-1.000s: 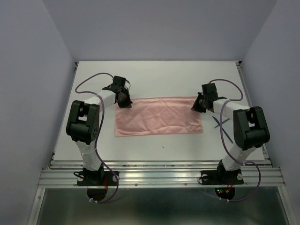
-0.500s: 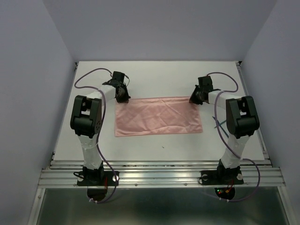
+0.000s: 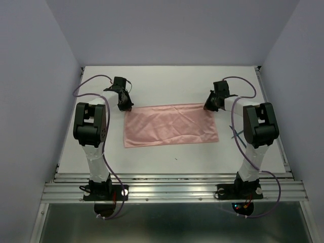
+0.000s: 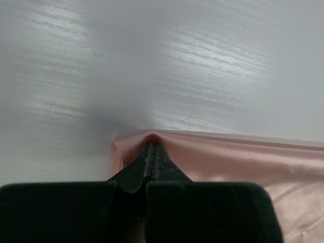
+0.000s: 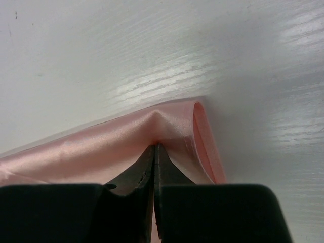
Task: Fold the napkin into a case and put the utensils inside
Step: Smooth out the rectangle-folded napkin at the center of the board.
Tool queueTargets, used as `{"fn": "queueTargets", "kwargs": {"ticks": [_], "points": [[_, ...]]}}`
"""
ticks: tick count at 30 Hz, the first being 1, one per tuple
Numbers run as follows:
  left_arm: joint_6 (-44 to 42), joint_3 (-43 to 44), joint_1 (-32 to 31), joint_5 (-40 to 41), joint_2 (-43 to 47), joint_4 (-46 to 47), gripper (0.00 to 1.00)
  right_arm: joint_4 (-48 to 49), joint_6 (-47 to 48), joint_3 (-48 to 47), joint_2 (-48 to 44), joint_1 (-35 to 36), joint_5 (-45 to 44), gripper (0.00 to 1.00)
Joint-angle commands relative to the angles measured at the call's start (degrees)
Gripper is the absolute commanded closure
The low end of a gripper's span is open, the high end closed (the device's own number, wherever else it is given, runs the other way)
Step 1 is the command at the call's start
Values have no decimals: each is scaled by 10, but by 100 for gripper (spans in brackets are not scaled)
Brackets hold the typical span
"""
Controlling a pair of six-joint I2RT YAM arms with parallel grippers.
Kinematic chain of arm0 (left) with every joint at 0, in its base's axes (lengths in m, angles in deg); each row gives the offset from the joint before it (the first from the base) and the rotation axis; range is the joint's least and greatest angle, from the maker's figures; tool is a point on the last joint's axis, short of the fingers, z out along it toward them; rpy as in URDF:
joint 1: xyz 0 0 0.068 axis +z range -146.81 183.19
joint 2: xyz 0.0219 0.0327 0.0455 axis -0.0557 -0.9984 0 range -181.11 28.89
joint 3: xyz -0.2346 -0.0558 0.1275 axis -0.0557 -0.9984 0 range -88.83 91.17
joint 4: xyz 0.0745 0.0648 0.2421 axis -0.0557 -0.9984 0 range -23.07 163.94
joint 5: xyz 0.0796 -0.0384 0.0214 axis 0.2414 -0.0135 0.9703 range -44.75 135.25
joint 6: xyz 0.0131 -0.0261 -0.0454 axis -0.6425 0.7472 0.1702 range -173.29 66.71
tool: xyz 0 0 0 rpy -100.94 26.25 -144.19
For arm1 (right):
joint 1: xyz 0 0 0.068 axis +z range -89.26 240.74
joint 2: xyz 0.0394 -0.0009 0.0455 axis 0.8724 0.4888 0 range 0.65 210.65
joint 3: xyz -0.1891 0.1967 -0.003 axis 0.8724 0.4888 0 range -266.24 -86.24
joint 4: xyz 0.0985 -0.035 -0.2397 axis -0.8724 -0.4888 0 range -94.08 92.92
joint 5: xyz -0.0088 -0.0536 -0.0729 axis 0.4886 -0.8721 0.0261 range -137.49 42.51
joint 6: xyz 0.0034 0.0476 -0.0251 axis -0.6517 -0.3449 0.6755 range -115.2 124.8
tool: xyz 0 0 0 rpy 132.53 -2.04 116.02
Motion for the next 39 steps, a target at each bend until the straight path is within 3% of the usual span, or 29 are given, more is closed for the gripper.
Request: {"fn": "queueTargets", "kwargs": {"ticks": [1, 8, 14, 21, 27, 34, 39], "points": [[7, 20, -7, -9, 3, -4, 100, 3, 12, -36, -20, 34, 23, 95], [32, 36, -56, -41, 47, 2, 100, 2, -7, -90, -9, 127, 36, 94], [70, 44, -97, -121, 26, 50, 100, 4, -34, -160, 64, 172, 82, 94], [106, 73, -108, -162, -46, 103, 100, 3, -61, -213, 134, 172, 99, 94], [77, 102, -102, -111, -73, 60, 100, -5, -56, -210, 140, 167, 83, 94], [56, 8, -67, -60, -21, 76, 100, -4, -50, -158, 94, 120, 90, 94], [29, 5, -50, -24, 8, 56, 100, -1, -39, -113, 64, 61, 92, 94]]}}
